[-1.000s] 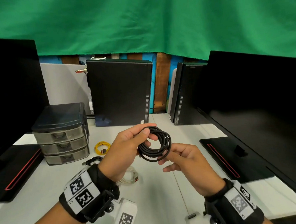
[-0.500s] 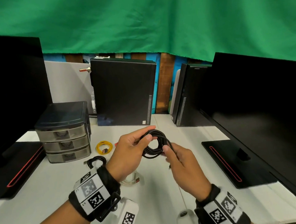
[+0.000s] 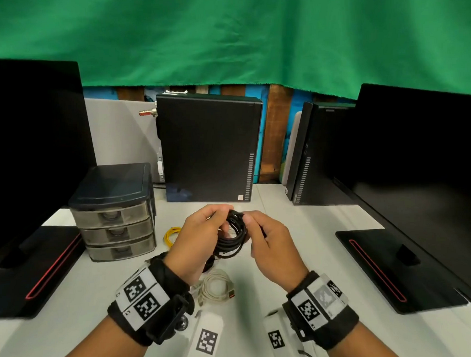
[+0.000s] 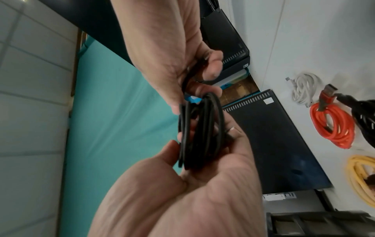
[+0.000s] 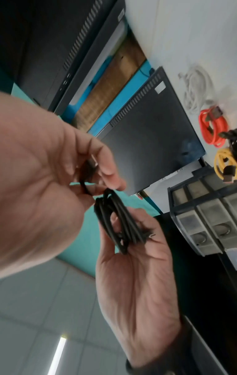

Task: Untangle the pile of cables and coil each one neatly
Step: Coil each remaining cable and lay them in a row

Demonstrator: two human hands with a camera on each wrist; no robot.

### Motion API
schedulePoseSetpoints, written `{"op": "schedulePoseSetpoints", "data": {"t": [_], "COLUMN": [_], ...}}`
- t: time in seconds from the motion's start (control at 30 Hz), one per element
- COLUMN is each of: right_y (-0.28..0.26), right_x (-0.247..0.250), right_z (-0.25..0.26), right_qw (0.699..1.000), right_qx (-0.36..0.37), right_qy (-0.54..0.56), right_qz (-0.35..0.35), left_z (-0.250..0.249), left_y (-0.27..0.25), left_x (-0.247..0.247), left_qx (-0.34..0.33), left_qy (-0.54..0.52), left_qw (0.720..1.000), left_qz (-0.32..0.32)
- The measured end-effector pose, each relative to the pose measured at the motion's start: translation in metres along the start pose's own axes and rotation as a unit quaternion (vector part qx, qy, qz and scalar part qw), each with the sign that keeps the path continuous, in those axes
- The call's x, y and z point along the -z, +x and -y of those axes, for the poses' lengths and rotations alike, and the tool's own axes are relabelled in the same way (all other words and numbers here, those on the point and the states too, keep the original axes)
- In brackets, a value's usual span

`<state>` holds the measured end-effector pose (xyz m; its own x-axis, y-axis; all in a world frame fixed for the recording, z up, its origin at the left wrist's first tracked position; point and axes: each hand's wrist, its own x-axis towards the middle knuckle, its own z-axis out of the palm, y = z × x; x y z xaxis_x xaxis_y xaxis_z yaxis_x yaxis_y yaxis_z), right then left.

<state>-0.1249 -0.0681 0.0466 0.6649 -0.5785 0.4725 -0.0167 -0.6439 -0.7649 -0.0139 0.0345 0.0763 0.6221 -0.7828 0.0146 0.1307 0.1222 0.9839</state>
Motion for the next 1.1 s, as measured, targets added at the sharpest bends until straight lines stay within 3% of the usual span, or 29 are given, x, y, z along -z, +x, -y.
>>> {"op": "schedulePoseSetpoints", "data": {"t": [0.17,0.27,0.43,0.63,0.77,0.93,1.1], "right_y": [-0.004,-0.003,-0.008,-0.018,-0.011,-0.004,-0.003], "right_x": [0.000,0.006,0.013,0.006,-0.005,-0.021,-0.041], "right_z": [-0.016,-0.018,0.001,0.035,0.041,0.023,0.014], "right_qw": [0.999,0.998,0.971,0.918,0.932,0.940,0.947], "right_qx": [-0.016,-0.057,-0.185,-0.210,-0.189,-0.225,-0.235], "right_qy": [-0.019,-0.029,0.138,0.333,0.310,0.258,0.219], "right_qz": [-0.027,0.013,0.067,0.055,0.005,0.006,0.015], "left_z": [0.006,0.007,0.010,0.006,0.007,0.015,0.025], "left_y": [0.004,0.004,0.003,-0.004,-0.004,0.015,0.017], "left_x": [-0.003,-0.002,-0.003,-0.009,-0.005,0.024,0.038], "left_qx": [-0.027,-0.047,-0.069,-0.175,-0.219,-0.128,-0.153], "left_qy": [0.028,0.018,-0.047,0.009,0.083,0.087,0.151], "left_qw": [0.999,0.999,0.996,0.983,0.971,0.988,0.976], "left_qz": [-0.022,-0.014,0.008,-0.053,-0.051,-0.001,-0.025]}}
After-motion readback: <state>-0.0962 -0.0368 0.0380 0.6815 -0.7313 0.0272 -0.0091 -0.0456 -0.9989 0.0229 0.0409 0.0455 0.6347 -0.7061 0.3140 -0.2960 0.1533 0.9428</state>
